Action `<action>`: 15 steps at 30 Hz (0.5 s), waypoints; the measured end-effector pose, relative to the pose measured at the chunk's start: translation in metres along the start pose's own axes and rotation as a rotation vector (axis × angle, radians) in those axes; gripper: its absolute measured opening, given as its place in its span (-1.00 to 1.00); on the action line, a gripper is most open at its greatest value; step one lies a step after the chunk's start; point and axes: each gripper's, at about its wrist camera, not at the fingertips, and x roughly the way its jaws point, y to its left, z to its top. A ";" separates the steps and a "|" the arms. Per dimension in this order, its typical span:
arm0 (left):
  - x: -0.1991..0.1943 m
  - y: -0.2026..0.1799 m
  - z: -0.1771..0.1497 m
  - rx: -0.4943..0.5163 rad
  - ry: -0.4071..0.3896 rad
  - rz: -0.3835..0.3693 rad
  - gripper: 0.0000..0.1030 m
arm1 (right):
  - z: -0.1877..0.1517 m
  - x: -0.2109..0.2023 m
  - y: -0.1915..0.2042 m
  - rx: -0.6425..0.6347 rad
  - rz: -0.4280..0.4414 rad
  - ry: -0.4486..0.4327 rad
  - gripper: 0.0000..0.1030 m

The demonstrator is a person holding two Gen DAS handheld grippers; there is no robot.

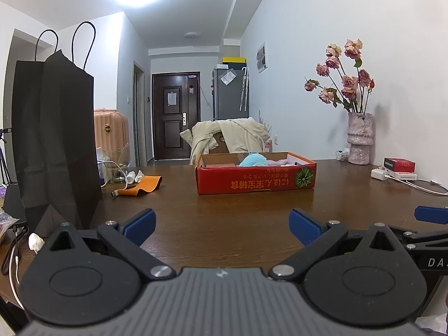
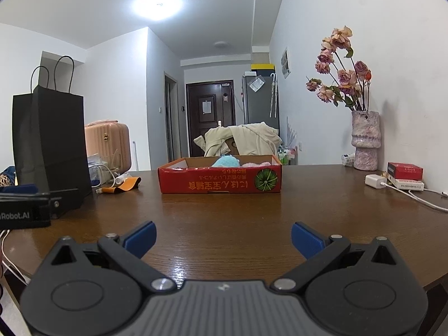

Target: Organize soft objects

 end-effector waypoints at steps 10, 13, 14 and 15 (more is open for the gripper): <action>-0.001 0.000 0.000 0.002 -0.007 -0.004 1.00 | -0.001 0.001 -0.001 0.013 -0.003 0.000 1.00; -0.001 0.000 0.000 0.001 -0.010 -0.003 1.00 | -0.001 0.001 -0.002 0.012 -0.002 0.000 1.00; -0.001 0.000 0.000 0.002 -0.011 -0.004 1.00 | -0.001 0.001 -0.002 0.010 -0.001 0.000 1.00; -0.001 0.000 0.000 0.003 -0.012 -0.005 1.00 | 0.000 0.000 -0.002 0.010 -0.001 -0.001 1.00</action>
